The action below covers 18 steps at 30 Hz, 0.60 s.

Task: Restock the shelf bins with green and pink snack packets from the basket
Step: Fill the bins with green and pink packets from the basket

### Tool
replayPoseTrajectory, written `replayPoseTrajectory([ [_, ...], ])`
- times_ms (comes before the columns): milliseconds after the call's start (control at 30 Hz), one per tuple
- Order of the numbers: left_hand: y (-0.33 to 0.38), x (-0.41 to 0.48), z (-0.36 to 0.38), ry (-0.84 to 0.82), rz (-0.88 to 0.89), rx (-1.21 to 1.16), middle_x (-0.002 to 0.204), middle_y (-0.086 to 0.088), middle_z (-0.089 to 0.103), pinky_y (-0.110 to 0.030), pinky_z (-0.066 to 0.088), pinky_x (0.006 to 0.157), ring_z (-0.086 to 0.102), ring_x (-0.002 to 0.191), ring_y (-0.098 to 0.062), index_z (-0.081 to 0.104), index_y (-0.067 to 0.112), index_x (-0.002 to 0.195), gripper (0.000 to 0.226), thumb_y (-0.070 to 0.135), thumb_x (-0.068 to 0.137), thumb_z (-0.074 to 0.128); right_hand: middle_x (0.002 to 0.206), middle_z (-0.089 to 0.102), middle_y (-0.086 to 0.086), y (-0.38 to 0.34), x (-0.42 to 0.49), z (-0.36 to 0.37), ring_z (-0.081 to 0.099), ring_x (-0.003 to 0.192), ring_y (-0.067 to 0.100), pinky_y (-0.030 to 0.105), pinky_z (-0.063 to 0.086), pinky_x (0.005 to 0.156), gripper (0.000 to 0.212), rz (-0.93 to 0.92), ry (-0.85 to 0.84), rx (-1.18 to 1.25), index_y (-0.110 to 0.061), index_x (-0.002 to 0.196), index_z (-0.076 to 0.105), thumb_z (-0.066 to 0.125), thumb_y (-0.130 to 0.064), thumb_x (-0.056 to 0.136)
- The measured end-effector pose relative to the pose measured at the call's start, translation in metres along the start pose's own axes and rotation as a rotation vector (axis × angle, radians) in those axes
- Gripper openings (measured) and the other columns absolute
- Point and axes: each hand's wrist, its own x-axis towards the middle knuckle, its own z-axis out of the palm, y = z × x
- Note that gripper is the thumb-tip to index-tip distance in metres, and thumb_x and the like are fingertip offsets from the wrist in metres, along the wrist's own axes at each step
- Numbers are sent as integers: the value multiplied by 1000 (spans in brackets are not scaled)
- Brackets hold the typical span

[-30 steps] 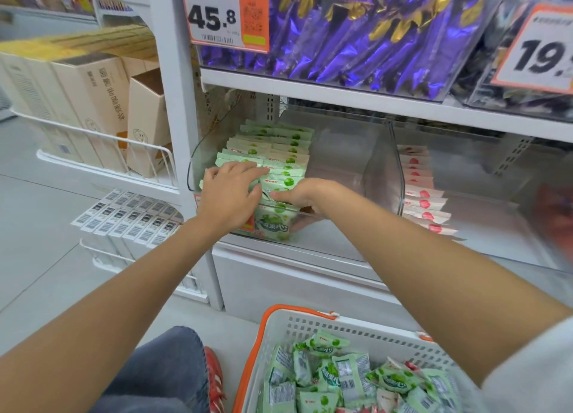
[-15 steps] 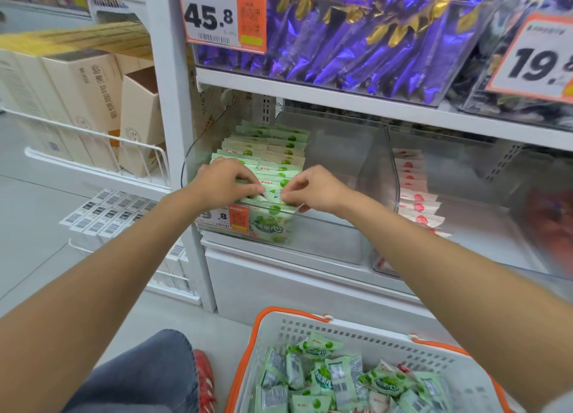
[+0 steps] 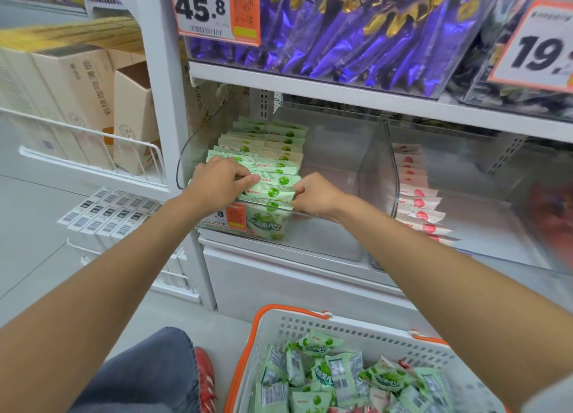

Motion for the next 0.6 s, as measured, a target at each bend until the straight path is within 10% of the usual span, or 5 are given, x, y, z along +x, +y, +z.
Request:
replayPoseTrajectory([
  [167, 5, -5, -2, 75, -4, -59, 97, 5, 67, -49, 40, 97, 56, 103, -22, 73, 31, 92, 19, 42, 94, 58, 61, 45, 1, -12, -4, 2, 47, 64, 15, 30, 50, 70, 34, 62, 6, 13, -6, 56, 58, 53, 12, 85],
  [300, 21, -12, 1, 174, 80, 21, 120, 1, 59, -44, 29, 102, 47, 121, -20, 67, 31, 116, 24, 37, 97, 53, 70, 52, -1, -14, -6, -5, 50, 65, 11, 11, 44, 58, 17, 98, -37, 3, -2, 99, 71, 58, 2, 88],
  [433, 24, -11, 10, 12, 97, 197, 157, 4, 32, -44, 13, 115, 24, 145, -15, 43, 33, 144, 43, 41, 104, 30, 105, 63, 15, -16, -9, -30, 66, 92, 27, 32, 55, 82, 20, 319, -77, 241, -4, 107, 59, 59, -4, 87],
  [600, 23, -6, 12, -128, 19, 243, 163, 2, 16, -45, 6, 120, 10, 150, -15, 20, 29, 155, 50, 39, 106, 16, 142, 48, 8, -29, 3, -17, 51, 126, 27, 42, 42, 102, 64, 427, -317, 883, -15, 139, 47, 26, -60, 99],
])
